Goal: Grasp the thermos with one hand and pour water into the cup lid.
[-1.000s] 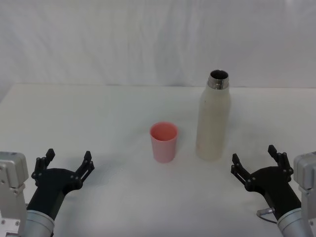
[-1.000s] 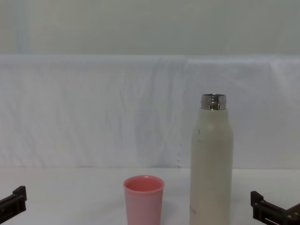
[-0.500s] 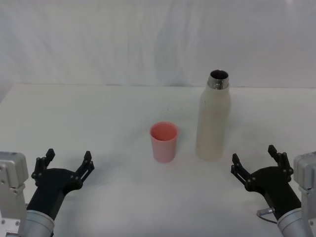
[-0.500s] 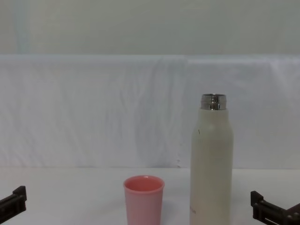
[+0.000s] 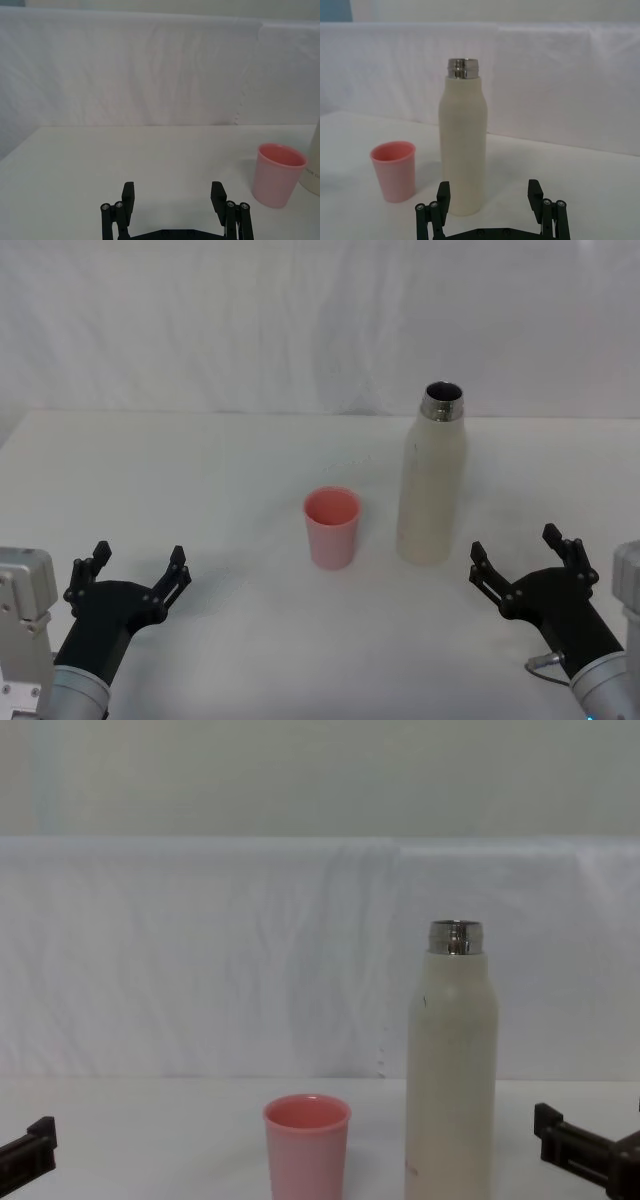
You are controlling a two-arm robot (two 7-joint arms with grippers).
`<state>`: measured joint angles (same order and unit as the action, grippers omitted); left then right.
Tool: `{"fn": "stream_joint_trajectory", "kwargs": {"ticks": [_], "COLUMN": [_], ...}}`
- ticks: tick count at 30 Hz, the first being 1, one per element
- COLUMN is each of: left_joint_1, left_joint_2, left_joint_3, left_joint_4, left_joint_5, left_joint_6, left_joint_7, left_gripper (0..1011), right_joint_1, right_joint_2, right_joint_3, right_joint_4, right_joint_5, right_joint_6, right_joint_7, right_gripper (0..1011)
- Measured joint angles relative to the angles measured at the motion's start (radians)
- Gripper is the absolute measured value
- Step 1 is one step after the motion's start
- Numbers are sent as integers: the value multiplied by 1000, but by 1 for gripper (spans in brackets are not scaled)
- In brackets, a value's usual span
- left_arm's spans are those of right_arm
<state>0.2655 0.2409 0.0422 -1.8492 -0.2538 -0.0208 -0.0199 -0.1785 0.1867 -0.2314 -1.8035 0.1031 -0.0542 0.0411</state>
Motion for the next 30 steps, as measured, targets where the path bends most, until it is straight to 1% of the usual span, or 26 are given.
{"fn": "stream_joint_trajectory", "kwargs": {"ticks": [3, 10, 14, 19, 22, 30], "left_joint_1": [0, 0, 0, 0, 0, 0], "left_joint_2": [0, 0, 0, 0, 0, 0], "left_joint_3": [0, 0, 0, 0, 0, 0], "left_joint_4": [0, 0, 0, 0, 0, 0], "left_joint_5": [0, 0, 0, 0, 0, 0], "left_joint_6": [0, 0, 0, 0, 0, 0], "left_joint_7": [0, 0, 0, 0, 0, 0], "left_gripper": [1001, 1001, 1001, 1001, 1001, 1001], "right_joint_1": [0, -1, 6, 32, 45, 106], "right_joint_2": [0, -3, -5, 1, 5, 22], "right_joint_3": [14, 34, 43, 50, 51, 48], "right_joint_4": [-7, -17, -16, 5, 18, 74], "right_joint_5": [26, 48, 64, 90, 104, 153], "right_joint_6": [4, 25, 46, 83, 96, 126], "right_joint_7": [34, 76, 105, 137, 150, 194], "right_gripper": [1001, 1001, 1001, 1001, 1001, 1001]}}
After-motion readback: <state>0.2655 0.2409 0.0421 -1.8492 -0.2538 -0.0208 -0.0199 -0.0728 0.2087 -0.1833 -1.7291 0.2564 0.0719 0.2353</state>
